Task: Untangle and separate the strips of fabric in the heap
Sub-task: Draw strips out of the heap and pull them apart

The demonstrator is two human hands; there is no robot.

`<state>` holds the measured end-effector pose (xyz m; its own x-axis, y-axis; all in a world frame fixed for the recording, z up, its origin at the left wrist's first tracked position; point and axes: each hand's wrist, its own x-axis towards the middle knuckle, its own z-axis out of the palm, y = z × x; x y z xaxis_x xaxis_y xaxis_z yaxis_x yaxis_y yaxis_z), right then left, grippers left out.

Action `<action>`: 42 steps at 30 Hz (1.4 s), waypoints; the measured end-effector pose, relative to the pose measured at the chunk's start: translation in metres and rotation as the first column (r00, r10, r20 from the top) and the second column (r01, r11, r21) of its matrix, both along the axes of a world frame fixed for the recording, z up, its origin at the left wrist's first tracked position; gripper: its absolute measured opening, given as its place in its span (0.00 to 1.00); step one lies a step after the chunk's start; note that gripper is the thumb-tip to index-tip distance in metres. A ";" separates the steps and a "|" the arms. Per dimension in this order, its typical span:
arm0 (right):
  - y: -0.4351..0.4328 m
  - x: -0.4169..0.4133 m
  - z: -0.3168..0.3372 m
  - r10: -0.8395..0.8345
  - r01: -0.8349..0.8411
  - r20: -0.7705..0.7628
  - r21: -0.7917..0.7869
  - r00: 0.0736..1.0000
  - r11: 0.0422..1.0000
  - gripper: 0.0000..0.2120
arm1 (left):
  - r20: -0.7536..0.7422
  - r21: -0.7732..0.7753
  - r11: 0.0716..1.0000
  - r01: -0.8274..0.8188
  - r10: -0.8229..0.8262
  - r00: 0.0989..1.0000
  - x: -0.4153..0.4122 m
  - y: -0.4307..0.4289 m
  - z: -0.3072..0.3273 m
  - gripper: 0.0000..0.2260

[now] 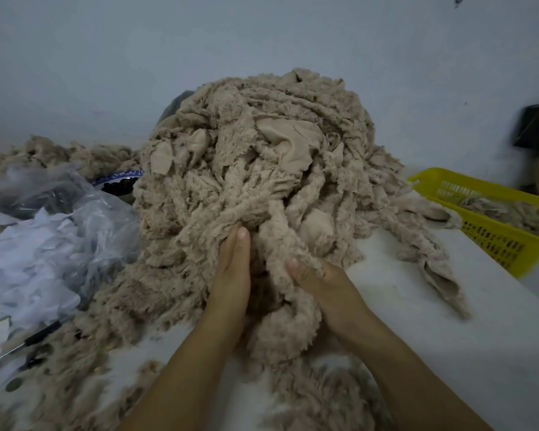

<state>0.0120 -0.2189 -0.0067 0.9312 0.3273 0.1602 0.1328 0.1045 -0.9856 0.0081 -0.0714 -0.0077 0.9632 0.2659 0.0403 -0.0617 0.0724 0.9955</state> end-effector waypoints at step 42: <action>-0.014 0.024 -0.014 -0.327 0.409 0.275 -0.334 0.904 0.849 0.11 | 0.038 -0.642 0.762 0.092 -0.088 0.995 -0.007 0.009 0.025 0.09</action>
